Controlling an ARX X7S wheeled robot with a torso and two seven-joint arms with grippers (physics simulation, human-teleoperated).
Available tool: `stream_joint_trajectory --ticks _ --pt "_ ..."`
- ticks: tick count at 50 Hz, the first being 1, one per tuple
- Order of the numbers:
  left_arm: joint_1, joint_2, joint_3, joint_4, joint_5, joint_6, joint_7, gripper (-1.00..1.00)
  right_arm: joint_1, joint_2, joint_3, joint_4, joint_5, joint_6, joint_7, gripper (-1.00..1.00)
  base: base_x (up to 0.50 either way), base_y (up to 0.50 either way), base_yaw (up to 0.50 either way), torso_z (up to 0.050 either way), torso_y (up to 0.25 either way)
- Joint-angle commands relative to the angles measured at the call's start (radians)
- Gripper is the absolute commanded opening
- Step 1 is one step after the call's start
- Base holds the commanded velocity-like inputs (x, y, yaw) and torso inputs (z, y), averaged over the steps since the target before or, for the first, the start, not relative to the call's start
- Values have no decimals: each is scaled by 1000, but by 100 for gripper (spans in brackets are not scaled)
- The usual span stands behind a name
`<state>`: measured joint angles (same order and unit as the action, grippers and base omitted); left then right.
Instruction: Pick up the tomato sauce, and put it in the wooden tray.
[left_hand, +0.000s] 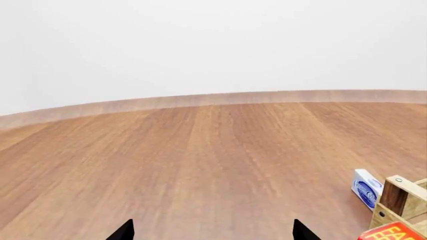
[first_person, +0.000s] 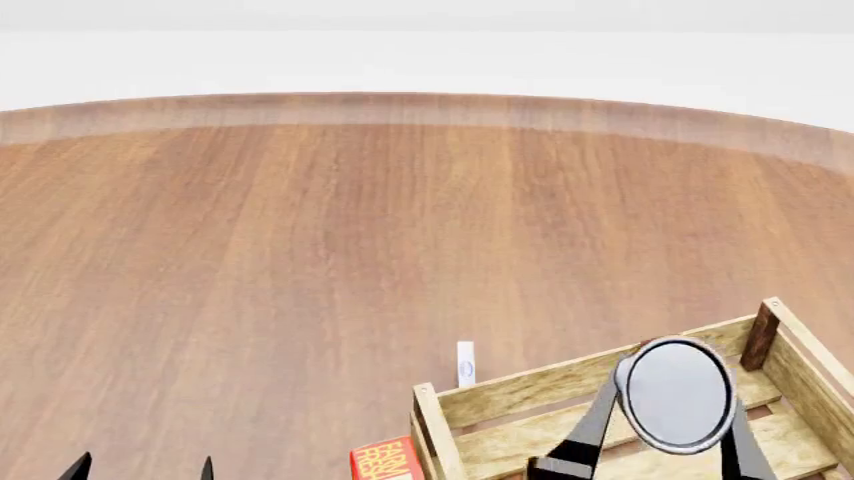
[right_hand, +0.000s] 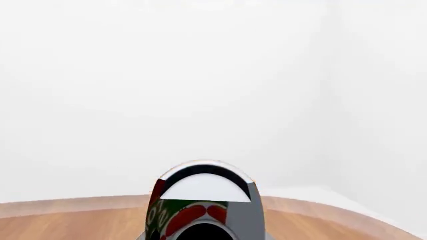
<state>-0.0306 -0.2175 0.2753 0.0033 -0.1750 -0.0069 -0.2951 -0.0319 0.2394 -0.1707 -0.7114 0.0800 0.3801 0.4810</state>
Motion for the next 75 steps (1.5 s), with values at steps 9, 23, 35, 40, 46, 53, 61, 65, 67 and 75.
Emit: stream_joint_trajectory --ticks 9,23,35,40,46,53,61,65,67,75 --pt "2 -2 3 14 -5 -3 3 100 382 -25 56 153 10 278 -11 -100 1 0 0 0 0" --pt "-1 -6 8 12 -10 -2 -2 100 660 -25 -3 550 10 313 -73 -100 0 0 0 0 0" --pt "-3 -9 13 -1 -12 11 -3 100 815 -48 -13 917 -3 180 -82 -100 0 0 0 0 0" --pt "-4 -10 16 1 -13 9 -5 100 884 -61 -29 1085 -16 125 -84 -100 0 0 0 0 0" --pt "-4 -12 19 4 -14 7 -8 100 970 -74 -32 1326 -6 -13 -126 -100 0 0 0 0 0" --pt "-4 -14 22 4 -15 9 -10 100 1076 -99 -41 1648 -3 -154 -166 -100 0 0 0 0 0" --pt "-4 -16 24 7 -19 7 -13 100 1169 -123 -45 1942 -3 -303 -195 -100 0 0 0 0 0" --pt "-4 -18 25 7 -21 7 -15 100 1197 -131 -50 2010 -7 -328 -201 -100 0 0 0 0 0" --pt "-3 -18 26 7 -21 9 -16 100 1201 -132 -45 2014 -1 -320 -211 -100 0 0 0 0 0" --pt "-4 -22 29 7 -25 9 -18 100 1192 -132 -39 2019 -5 -298 -216 -100 0 0 0 0 2"
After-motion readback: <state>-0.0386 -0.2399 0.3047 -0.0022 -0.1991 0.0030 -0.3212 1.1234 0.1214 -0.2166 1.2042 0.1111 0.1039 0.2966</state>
